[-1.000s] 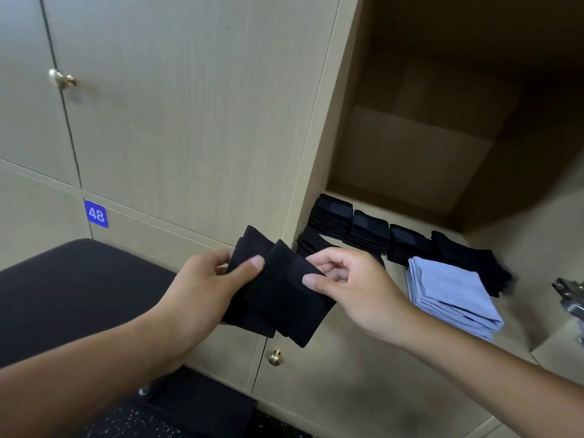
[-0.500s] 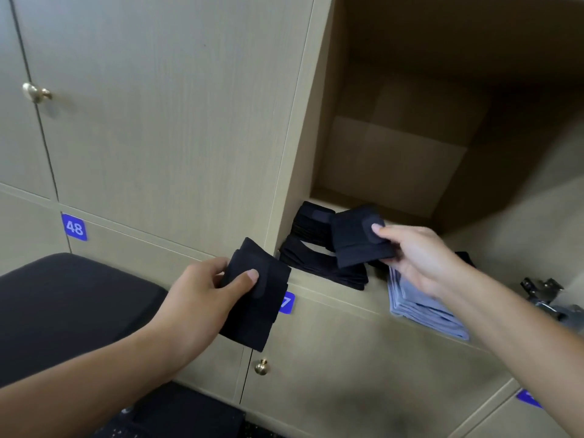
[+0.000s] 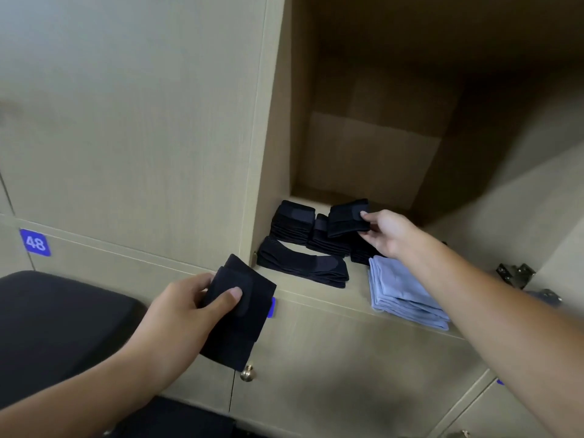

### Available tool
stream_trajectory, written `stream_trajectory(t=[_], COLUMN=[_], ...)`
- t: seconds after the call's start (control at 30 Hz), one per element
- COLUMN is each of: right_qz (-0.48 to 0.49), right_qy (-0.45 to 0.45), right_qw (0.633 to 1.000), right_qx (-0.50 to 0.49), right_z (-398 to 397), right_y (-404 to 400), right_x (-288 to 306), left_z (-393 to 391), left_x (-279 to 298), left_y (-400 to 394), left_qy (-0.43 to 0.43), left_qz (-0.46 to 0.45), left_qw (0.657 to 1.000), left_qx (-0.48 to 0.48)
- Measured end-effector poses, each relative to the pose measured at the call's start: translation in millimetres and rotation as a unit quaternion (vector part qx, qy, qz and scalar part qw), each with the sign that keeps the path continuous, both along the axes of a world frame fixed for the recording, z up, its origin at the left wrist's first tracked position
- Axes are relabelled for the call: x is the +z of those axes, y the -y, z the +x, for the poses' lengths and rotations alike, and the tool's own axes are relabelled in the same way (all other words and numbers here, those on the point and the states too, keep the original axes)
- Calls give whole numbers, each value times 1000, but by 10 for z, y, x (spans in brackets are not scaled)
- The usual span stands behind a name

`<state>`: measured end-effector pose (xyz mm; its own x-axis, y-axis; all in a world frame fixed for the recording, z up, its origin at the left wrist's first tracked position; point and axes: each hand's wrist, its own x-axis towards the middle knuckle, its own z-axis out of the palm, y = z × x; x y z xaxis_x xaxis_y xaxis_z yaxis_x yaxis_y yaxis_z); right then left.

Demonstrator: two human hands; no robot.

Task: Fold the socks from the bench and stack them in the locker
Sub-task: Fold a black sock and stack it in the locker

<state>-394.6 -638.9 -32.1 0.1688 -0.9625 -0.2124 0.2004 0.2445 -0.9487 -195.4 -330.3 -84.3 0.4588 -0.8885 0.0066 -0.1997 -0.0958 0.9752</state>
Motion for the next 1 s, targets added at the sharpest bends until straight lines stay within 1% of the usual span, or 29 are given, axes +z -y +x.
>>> stream_trajectory(t=[0.27, 0.33, 0.47, 0.6, 0.73, 0.83, 0.9, 1.0], right_qz=[21, 15, -27, -88, -117, -145, -164, -184], right_qy=[-11, -40, -136, -283, -357, -440, -473, -476], right_qw=[1000, 999, 990, 952, 922, 879, 859, 855], right_qx=[20, 13, -29, -78, -96, -108, -105, -97], right_z=[132, 169, 231, 272, 301, 285, 255, 201], right_y=[117, 122, 143, 174, 169, 183, 144, 49], right_x=[-39, -52, -84, -93, -94, -110, -96, -60], left_z=[-17, -20, -20, 3, 18, 30, 31, 36], left_x=[-19, -25, -40, -45, -41, -42, -35, -16], left_y=[13, 17, 19, 15, 1, -1, 0, -12], left_qy=[19, 20, 31, 27, 19, 21, 21, 11], left_qz=[14, 17, 21, 19, 11, 8, 7, -1], left_qw=[1000, 1000, 999, 999, 999, 999, 1000, 1000], left_qx=[-15, -16, -15, -21, -25, -22, -21, -22])
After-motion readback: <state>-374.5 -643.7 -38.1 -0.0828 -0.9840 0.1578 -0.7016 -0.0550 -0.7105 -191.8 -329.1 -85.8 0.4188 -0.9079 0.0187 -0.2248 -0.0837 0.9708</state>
